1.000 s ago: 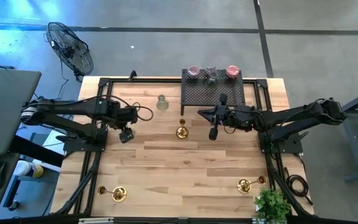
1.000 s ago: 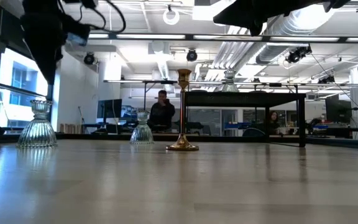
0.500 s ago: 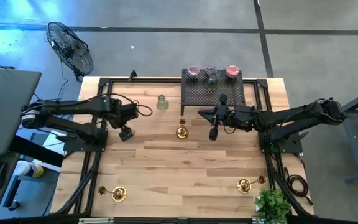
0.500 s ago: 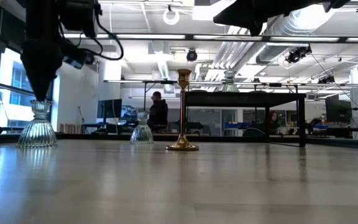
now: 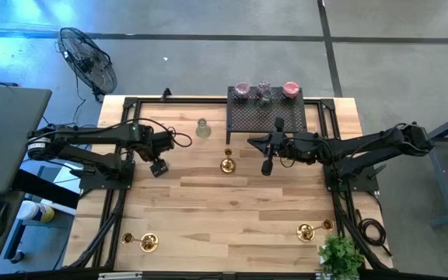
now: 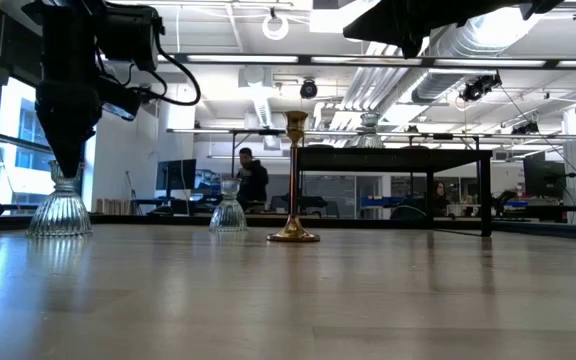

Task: Pick & Place candle stick holders
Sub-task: Put the bottom glass candle holders on the shelf

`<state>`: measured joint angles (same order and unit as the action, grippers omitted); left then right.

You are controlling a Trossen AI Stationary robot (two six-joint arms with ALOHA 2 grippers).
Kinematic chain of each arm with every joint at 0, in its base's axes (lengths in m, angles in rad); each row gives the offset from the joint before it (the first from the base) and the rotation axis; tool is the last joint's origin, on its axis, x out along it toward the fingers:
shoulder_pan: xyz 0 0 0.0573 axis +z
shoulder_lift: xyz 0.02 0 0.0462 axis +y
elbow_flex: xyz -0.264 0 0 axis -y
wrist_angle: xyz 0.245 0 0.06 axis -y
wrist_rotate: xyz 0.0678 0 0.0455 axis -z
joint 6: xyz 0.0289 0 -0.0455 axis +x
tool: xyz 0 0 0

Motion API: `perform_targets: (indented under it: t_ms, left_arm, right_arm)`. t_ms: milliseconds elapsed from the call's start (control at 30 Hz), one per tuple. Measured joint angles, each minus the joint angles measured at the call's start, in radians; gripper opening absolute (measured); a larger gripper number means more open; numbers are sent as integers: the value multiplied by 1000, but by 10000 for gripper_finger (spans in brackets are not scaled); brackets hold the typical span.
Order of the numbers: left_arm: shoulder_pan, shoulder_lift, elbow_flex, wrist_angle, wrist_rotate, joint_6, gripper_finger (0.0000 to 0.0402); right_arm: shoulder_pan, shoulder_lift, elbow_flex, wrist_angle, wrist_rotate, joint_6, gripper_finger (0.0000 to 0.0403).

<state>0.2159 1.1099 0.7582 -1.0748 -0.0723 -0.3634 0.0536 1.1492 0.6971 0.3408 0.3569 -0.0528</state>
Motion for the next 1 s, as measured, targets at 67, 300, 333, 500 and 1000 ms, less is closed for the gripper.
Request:
perform_targets:
  t_ms: [67,300,333,500,1000]
  left_arm:
    - [0,0,0,-1,7,0,248]
    - [0,0,7,-34,45,2,184]
    - [-3,0,16,-43,57,9,179]
    - [-80,0,97,-38,70,15,171]
    - [-472,451,331,518,39,55,174]
  right_arm:
    - [0,0,0,0,0,0,2]
    - [0,0,0,0,0,0,2]
    - [0,0,0,0,0,0,2]
    - [-1,0,0,0,0,0,2]
    - [-1,0,0,-3,2,-4,2]
